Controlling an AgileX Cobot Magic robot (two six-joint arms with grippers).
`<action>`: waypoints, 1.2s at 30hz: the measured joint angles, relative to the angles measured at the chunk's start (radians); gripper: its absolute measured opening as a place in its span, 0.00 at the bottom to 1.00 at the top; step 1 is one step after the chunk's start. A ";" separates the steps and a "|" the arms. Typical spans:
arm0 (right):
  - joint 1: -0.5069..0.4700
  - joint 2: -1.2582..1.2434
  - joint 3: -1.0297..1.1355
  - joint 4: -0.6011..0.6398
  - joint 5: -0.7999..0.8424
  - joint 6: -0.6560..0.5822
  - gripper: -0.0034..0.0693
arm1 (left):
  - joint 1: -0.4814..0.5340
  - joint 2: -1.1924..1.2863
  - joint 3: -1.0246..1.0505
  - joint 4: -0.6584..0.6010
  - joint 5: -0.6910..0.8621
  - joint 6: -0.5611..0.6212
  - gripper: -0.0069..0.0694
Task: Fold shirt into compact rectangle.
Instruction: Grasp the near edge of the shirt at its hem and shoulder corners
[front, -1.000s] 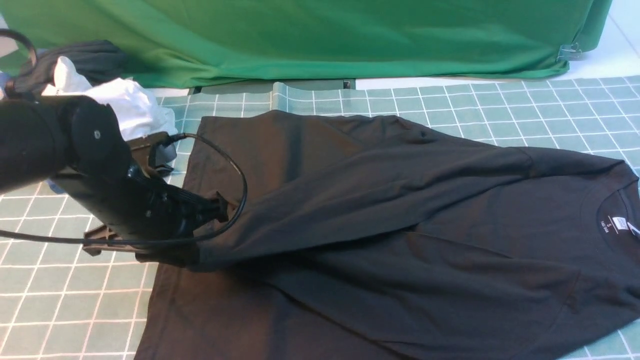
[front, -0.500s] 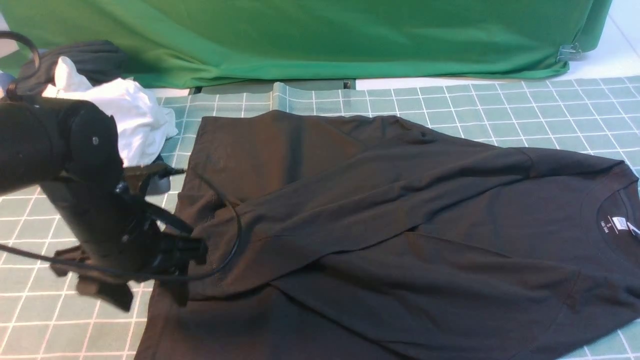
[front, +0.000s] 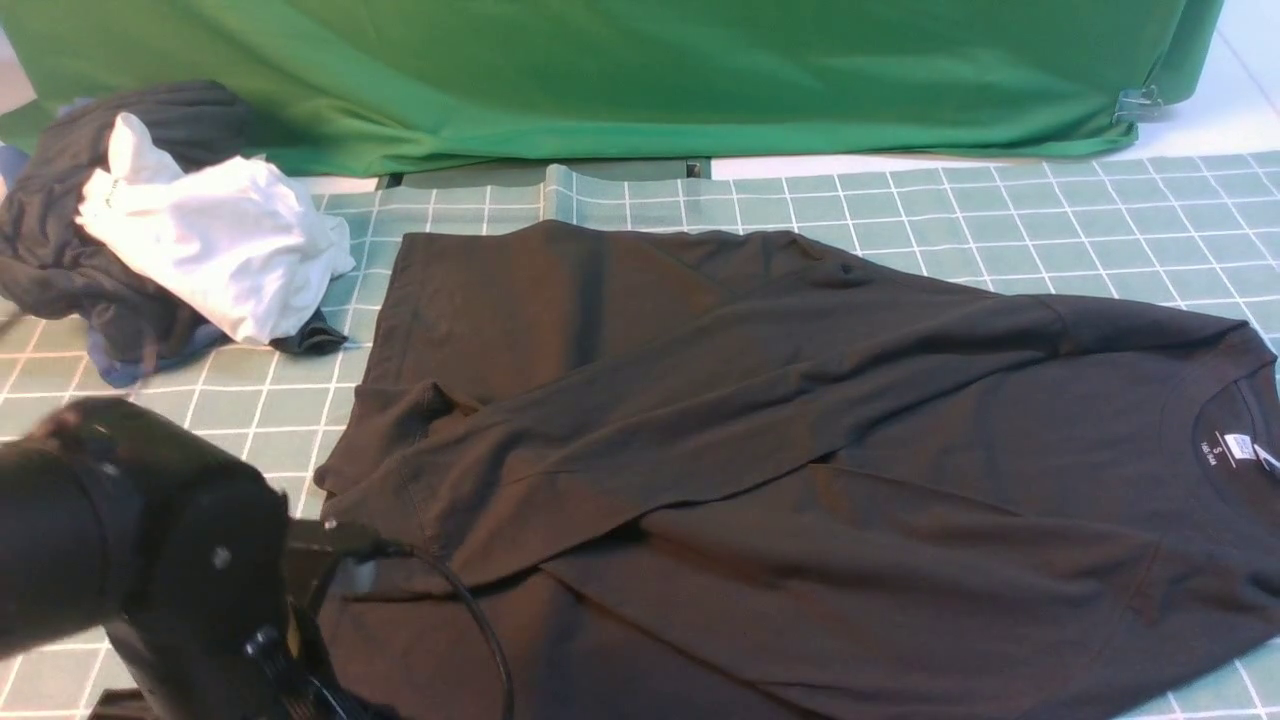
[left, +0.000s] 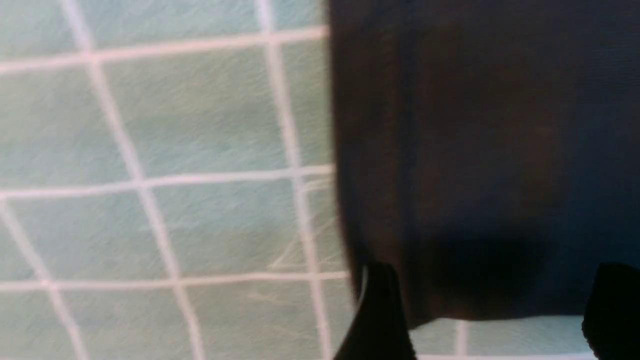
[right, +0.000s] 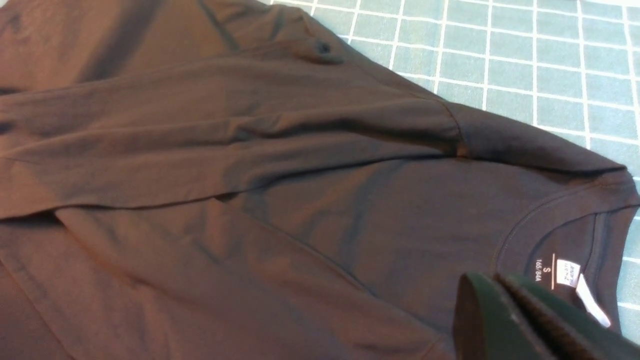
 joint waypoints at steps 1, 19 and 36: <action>0.000 0.000 0.000 0.001 0.000 0.000 0.07 | -0.002 0.005 0.000 0.032 0.002 -0.036 0.74; 0.000 0.000 0.000 0.023 0.000 -0.010 0.08 | -0.008 -0.002 0.118 0.060 -0.177 -0.204 0.76; 0.000 0.037 -0.087 0.043 0.266 -0.138 0.09 | -0.008 -0.052 0.106 0.017 -0.122 -0.130 0.11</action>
